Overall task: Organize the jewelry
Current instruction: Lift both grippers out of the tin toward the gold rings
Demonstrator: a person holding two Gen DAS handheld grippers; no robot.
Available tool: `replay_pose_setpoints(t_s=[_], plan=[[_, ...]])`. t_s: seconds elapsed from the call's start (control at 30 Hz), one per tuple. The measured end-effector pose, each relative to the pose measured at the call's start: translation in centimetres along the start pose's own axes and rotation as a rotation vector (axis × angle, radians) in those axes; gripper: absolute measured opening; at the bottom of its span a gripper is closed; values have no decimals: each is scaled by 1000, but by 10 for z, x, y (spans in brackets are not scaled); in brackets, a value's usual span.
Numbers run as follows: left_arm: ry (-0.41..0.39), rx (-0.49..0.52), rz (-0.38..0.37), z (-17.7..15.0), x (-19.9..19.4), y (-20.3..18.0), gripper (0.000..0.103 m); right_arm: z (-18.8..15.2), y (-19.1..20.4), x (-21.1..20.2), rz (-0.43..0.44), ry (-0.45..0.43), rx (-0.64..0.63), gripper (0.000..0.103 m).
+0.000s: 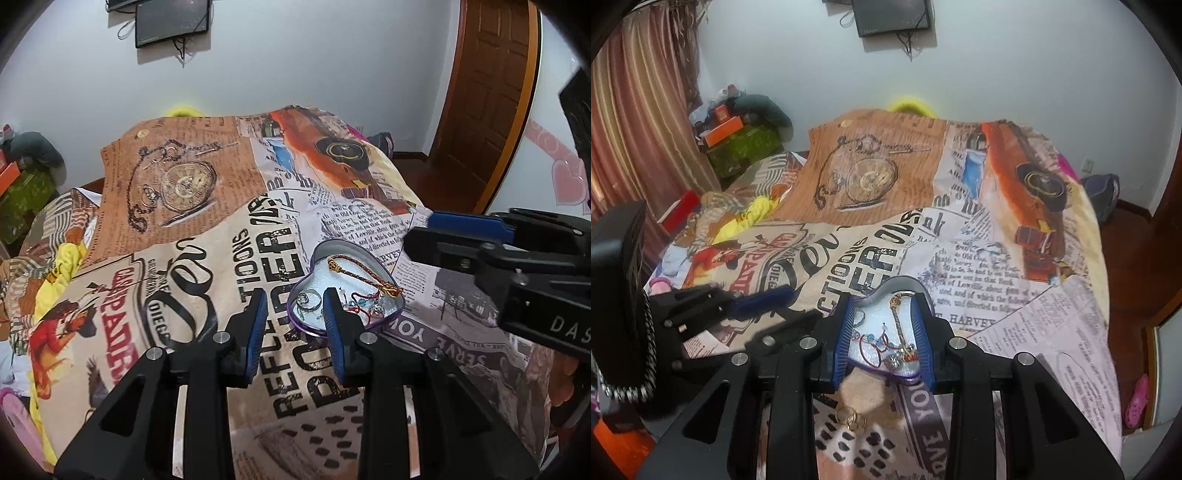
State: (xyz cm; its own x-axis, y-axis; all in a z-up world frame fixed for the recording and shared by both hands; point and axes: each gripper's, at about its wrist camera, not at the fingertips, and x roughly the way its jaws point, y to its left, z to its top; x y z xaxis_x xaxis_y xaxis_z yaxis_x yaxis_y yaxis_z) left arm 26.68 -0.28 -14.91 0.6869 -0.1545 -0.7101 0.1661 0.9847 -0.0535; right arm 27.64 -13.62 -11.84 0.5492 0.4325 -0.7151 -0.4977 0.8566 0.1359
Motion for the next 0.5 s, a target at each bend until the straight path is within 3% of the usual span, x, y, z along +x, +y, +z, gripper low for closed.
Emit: replay_pose_setpoints(t_s=[0.5], plan=[[-11,-14,14,-20,-41,-3,36,-32,9,-33,-50,-3,-26,29]])
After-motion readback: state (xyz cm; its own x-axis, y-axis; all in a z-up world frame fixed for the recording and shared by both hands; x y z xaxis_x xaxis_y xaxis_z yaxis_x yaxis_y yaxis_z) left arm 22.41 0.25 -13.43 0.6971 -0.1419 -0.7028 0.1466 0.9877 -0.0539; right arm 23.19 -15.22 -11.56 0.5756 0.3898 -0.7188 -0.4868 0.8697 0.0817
